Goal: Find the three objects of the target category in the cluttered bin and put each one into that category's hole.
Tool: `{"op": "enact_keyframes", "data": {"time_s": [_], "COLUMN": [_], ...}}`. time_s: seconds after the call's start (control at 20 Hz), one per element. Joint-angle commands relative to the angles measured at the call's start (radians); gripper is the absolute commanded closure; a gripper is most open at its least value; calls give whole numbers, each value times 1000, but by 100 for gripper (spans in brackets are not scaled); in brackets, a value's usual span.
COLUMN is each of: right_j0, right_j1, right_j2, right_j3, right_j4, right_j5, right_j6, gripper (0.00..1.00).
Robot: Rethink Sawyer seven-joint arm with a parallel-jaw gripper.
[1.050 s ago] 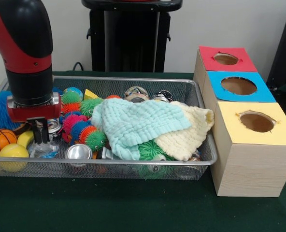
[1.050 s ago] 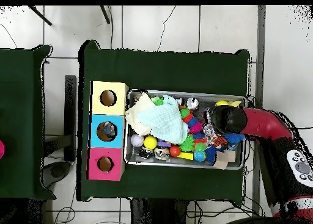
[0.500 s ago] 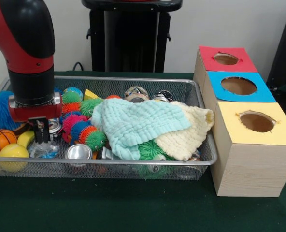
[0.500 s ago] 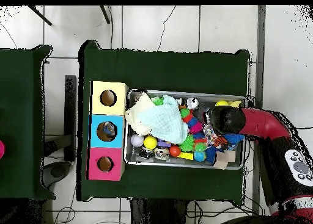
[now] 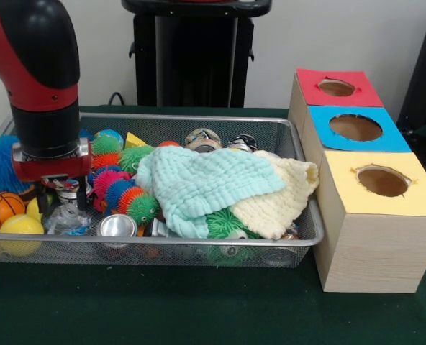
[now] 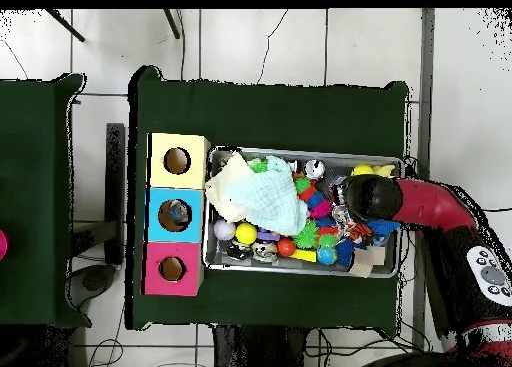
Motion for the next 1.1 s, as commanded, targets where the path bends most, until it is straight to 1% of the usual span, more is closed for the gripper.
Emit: {"op": "enact_keyframes", "data": {"time_s": [0.05, 0.4, 0.45, 0.6, 0.65, 0.8, 1.1], "right_j0": [-24, -20, -20, -10, -1, 24, 35], "right_j1": [44, 51, 64, 137, 146, 129, 124], "right_j2": [9, 12, 14, 18, 13, -6, -15], "right_j3": [36, 22, 13, -42, -50, -43, -39], "right_j4": [19, 23, 21, 5, -1, -9, -4], "right_j5": [-18, -6, -13, -45, -56, -64, -65], "right_j6": [25, 24, 23, 24, 35, 68, 85], "gripper": [0, 0, 0, 0, 0, 0, 0]}}
